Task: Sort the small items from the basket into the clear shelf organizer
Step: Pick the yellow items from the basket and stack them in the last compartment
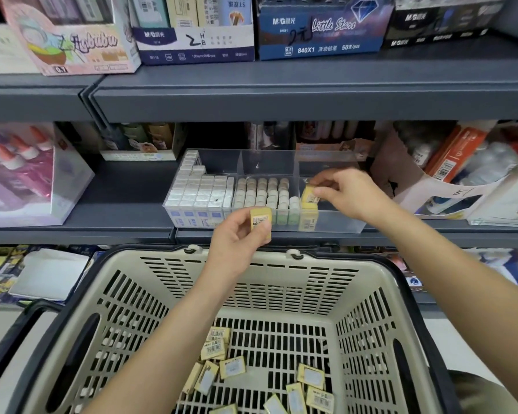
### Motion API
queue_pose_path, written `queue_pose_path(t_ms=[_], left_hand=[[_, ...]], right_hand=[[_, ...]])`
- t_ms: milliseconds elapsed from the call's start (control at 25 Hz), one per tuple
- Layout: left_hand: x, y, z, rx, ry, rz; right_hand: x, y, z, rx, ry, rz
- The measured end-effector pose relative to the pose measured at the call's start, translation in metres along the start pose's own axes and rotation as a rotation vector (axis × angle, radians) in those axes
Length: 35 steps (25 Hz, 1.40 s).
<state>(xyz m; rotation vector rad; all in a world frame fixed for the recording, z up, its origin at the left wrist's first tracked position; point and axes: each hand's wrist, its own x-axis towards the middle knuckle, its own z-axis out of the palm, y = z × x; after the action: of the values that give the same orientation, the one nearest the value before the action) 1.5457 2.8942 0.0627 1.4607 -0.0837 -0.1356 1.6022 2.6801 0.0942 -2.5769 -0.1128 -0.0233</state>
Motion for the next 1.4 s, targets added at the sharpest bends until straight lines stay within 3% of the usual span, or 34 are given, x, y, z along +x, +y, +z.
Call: queue_pose_path(t_ms=[240, 360, 440, 560, 760, 920, 1080, 1400], left_hand=[[0.002, -0.003, 0.006, 0.007, -0.001, -0.042], [0.002, -0.002, 0.013, -0.009, -0.02, -0.056], [0.003, 0.0, 0.017, -0.005, -0.028, -0.055], [0.003, 0.004, 0.025, -0.015, -0.059, -0.036], [0.001, 0.005, 0.028, 0.031, -0.059, -0.018], [-0.009, -0.002, 0.006, -0.012, 0.072, -0.029], [-0.021, -0.009, -0.013, 0.129, 0.098, 0.04], [-0.043, -0.025, -0.026, 0.326, 0.007, -0.001]], right_hand=[[0.0, 0.0, 0.008, -0.099, -0.153, 0.007], [-0.008, -0.006, 0.0, -0.134, -0.037, -0.042], [-0.02, -0.014, -0.005, -0.011, 0.102, -0.094], [-0.044, -0.035, -0.004, 0.238, 0.0, -0.159], [-0.046, -0.034, -0.005, 0.304, -0.056, -0.112], [-0.026, -0.013, -0.024, 0.561, 0.099, 0.017], [-0.002, 0.005, -0.01, 0.186, 0.185, 0.063], [0.011, 0.005, 0.013, -0.041, -0.107, 0.099]])
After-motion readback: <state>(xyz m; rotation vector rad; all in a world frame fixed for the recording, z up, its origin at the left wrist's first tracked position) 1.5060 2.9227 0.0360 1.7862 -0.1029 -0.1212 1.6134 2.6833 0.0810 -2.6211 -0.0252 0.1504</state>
